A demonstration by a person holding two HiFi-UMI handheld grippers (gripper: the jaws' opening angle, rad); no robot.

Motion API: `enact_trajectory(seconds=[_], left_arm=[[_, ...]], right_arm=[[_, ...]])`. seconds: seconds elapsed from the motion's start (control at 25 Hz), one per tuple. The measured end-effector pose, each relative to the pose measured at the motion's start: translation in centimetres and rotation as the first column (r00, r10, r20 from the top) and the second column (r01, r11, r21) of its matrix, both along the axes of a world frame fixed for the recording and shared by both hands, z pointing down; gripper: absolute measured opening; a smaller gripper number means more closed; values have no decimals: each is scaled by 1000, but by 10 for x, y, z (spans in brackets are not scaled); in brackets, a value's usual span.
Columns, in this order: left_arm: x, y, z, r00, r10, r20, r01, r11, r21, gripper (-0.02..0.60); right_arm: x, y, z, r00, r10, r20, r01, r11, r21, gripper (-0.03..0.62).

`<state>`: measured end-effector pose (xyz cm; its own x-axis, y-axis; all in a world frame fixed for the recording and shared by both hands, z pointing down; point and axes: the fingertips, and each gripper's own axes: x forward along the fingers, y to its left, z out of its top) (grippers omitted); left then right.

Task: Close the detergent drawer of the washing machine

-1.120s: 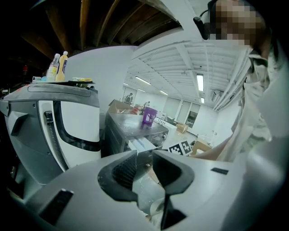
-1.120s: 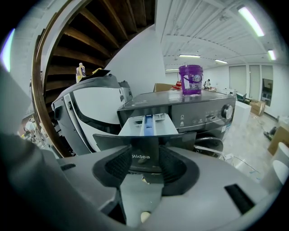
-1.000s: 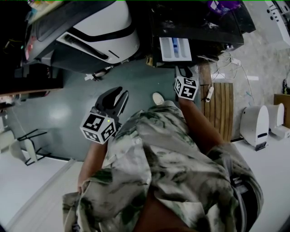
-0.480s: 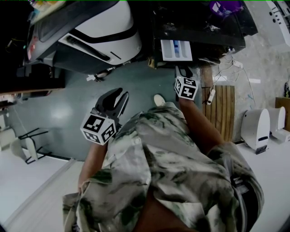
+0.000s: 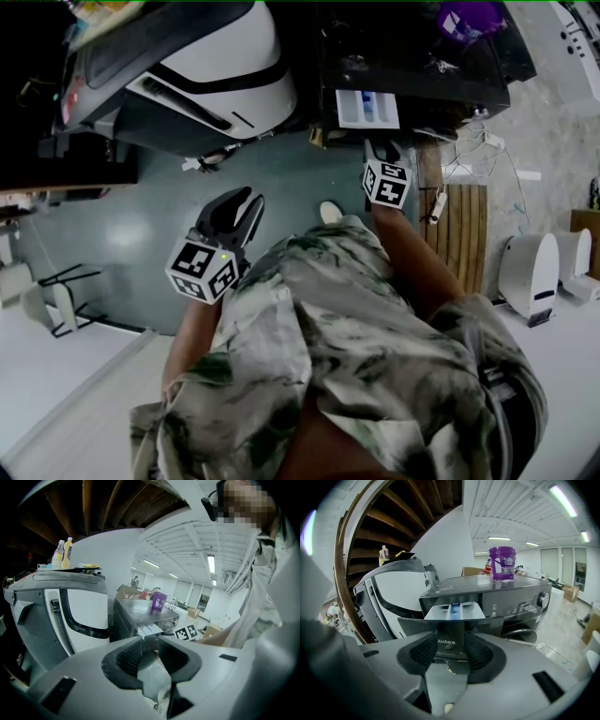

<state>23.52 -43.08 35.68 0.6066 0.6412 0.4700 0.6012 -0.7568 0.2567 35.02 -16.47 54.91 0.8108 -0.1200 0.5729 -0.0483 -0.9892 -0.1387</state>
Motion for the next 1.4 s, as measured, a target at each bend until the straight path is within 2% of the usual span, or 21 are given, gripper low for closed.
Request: enact_trajectory(seconds=[1.4], left_arm=[[22,-6,6,999,-46,3,46,999,-2,115]], right_arm=[[39,0,1,1000,-23,-11,23,1000,-4,192]])
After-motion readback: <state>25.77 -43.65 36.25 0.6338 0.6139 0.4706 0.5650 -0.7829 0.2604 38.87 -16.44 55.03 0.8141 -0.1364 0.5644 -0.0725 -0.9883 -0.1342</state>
